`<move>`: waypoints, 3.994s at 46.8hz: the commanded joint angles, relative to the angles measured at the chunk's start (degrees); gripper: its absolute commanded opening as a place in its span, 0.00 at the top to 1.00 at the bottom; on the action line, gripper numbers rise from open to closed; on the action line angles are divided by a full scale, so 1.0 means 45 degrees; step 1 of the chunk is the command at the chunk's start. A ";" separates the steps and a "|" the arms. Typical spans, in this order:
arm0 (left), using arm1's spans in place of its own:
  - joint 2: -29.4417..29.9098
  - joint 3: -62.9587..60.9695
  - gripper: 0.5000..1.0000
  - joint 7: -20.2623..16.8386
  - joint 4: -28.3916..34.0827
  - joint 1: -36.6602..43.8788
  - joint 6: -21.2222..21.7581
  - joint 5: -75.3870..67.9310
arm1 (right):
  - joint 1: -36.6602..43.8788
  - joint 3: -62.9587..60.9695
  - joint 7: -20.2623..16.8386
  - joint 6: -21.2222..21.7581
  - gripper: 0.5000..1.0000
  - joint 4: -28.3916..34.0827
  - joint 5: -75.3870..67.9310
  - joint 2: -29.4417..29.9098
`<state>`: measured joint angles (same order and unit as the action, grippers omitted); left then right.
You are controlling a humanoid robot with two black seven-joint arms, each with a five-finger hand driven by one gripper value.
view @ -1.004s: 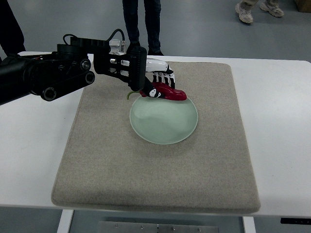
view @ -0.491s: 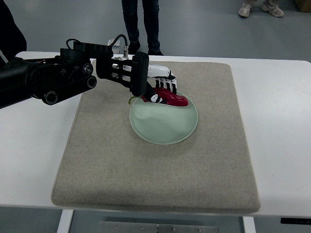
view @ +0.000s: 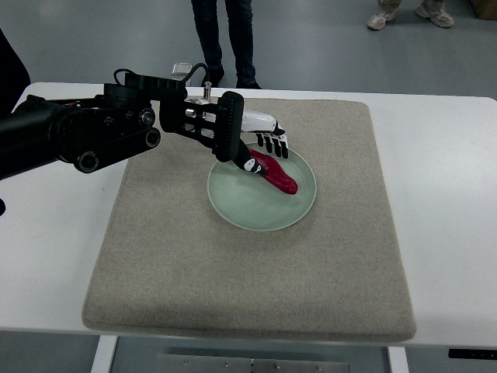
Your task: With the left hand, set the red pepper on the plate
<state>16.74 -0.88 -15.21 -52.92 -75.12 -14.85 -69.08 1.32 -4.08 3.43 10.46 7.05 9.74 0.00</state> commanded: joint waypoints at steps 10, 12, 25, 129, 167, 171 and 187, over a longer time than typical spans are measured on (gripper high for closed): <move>-0.0087 0.0000 0.54 0.0001 0.0021 0.0150 0.0000 0.0000 | 0.0000 0.0009 0.0000 0.0000 0.14 -0.0005 0.0003 0.0000; -0.0087 0.0000 0.54 0.0001 0.0021 0.0150 0.0000 0.0000 | 0.0000 0.0009 0.0000 0.0000 0.14 -0.0005 0.0003 0.0000; -0.0067 0.0098 0.50 0.0021 0.0294 0.0073 0.0020 0.0020 | 0.0000 0.0009 0.0000 0.0000 0.14 -0.0005 0.0003 0.0000; -0.2098 0.5624 0.09 0.1642 0.9083 0.2181 0.1799 1.5391 | 0.0000 -0.0011 0.0000 0.0000 0.14 0.0014 -0.0017 0.0000; -0.2137 0.7989 0.09 0.0919 0.9084 0.2982 -0.0039 1.5410 | 0.0000 -0.0010 0.0000 0.0000 0.14 -0.0005 0.0003 0.0000; -0.2137 0.7969 0.08 0.0919 0.9064 0.2982 -0.0039 1.5391 | 0.0000 0.0009 0.0000 0.0000 0.14 -0.0005 0.0003 0.0000; -0.2137 0.7989 0.08 0.0919 0.9044 0.2963 -0.0058 1.5410 | 0.0000 -0.0010 0.0000 0.0000 0.14 -0.0005 0.0003 0.0000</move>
<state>7.12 35.06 -11.08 -12.14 -61.71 -15.07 0.26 1.32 -4.07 3.43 10.46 7.06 9.76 0.00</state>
